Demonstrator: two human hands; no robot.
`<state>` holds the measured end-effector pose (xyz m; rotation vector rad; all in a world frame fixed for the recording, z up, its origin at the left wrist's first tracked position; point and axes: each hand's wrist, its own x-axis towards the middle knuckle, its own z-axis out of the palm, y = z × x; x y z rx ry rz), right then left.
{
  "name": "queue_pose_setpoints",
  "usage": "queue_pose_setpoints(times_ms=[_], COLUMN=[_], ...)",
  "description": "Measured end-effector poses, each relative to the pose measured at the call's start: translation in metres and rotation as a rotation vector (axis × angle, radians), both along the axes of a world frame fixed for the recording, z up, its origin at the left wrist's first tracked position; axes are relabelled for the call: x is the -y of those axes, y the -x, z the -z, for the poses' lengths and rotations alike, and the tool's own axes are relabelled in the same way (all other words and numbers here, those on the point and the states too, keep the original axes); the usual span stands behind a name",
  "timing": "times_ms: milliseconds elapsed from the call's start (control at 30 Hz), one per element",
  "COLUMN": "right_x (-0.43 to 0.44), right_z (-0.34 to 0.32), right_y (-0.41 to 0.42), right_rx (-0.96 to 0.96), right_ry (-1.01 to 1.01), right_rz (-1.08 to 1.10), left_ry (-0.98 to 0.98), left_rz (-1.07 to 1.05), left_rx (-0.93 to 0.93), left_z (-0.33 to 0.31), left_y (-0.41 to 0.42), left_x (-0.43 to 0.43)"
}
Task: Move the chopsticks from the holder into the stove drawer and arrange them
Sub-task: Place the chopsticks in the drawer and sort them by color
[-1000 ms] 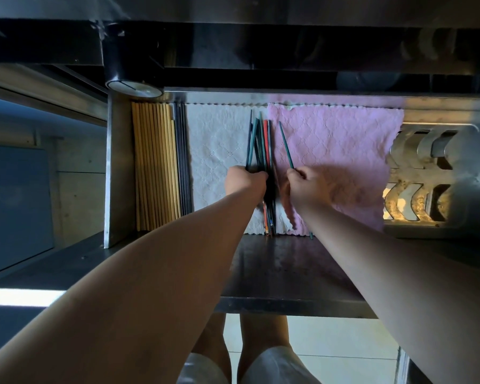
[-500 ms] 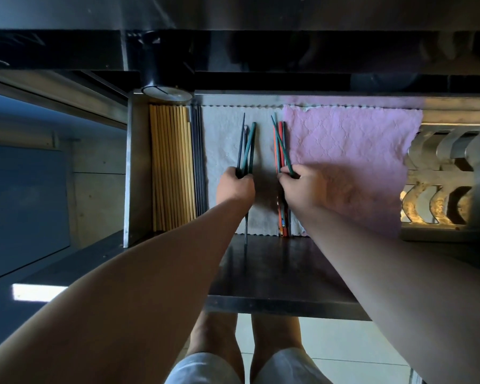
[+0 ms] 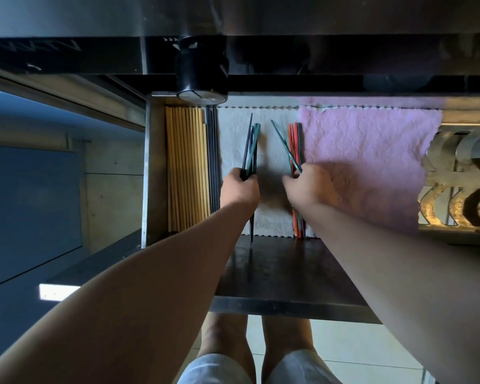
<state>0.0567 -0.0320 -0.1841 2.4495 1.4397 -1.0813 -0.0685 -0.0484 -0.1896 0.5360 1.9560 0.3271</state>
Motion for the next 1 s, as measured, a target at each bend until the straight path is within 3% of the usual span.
queue_pose_setpoints(times_ms=[367, 600, 1000], right_x=[0.005, 0.005, 0.0], right_z=[0.009, 0.02, 0.013], right_y=[-0.029, -0.027, -0.03], right_rx=[-0.107, -0.186, -0.103], right_ry=[-0.115, -0.059, -0.026], right_rz=[0.263, 0.309, 0.137], left_ry=[0.025, 0.053, 0.094], left_rz=[-0.108, -0.129, -0.122], left_rx=[0.084, 0.115, 0.146], left_z=[0.002, 0.004, 0.0], left_y=[-0.016, -0.019, -0.018], left_x=[0.0, 0.005, 0.002])
